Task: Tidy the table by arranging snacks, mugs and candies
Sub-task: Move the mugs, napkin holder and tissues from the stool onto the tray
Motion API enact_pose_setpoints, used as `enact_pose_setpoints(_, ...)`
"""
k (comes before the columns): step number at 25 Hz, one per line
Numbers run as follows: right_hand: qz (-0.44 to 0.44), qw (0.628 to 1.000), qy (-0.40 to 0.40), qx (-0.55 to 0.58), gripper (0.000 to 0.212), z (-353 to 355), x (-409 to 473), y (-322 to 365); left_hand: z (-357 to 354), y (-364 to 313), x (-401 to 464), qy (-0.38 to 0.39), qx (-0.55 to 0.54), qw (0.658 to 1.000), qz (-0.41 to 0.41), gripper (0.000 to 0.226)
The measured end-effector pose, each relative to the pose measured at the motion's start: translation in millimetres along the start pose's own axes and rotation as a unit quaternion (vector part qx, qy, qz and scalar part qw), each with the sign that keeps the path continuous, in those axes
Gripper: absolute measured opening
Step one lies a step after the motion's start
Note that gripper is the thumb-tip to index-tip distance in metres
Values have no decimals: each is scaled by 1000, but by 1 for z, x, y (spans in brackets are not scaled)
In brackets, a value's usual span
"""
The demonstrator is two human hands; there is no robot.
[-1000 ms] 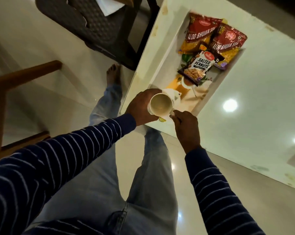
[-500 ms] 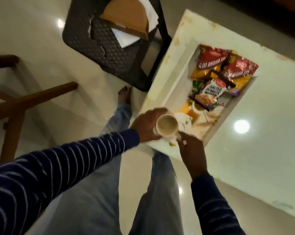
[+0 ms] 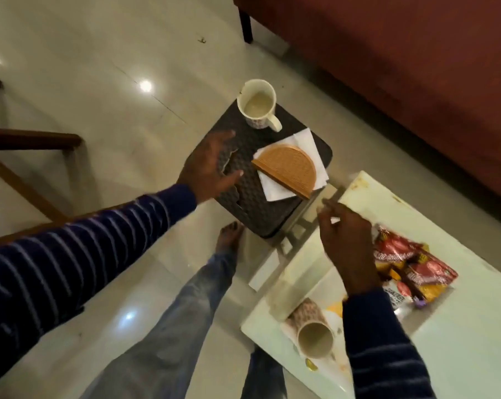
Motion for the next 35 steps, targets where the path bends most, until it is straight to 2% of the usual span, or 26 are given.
enact_pose_setpoints(3,38,999,-3,-8,38,-28,62,69,24,25,80,-25,-4,1000,-3,100)
enact_pose_setpoints(6,58,998,-27,-8,45,-49,94,120,25,38,130,37,-13,999,-30,122)
enact_pose_setpoints(8,72,997,-32,-15,40,-61,106,138,19,42,145,110,-27,992,-48,127)
enact_pose_setpoints(10,76,995,-40,-53,30,-69,118,143,10,47,147,173,-30,983,-51,123)
enact_pose_setpoints(11,73,994,-40,-72,26,-72,123,143,4,49,146,181,-30,982,-53,119)
enact_pose_setpoints(16,72,994,-19,-80,23,-82,133,137,0,43,139,108,-36,992,-60,95)
enact_pose_setpoints(20,107,989,-60,-85,25,-62,116,128,13,11,132,59,-2,990,-130,90)
enact_pose_setpoints(22,114,988,-71,-73,27,-38,97,112,11,-18,124,36,26,988,-148,90)
enact_pose_setpoints(25,126,987,-93,-40,25,12,47,63,-19,-75,91,43,33,985,-166,91)
enact_pose_setpoints(29,93,989,-104,-57,18,67,-41,-40,-91,-155,10,68,-34,979,-190,86)
enact_pose_setpoints(35,-13,993,-99,-56,15,87,-174,-208,-202,-240,-137,217,-106,955,-175,91)
Point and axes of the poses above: each hand's wrist, its own x-axis towards the middle knuckle, its own z-axis out of the back of the hand, y = z × x, the point moved 1 cm from there along x, towards the middle knuckle, and after that the axes turned 11 degrees about -z, right-handed, at the moved point
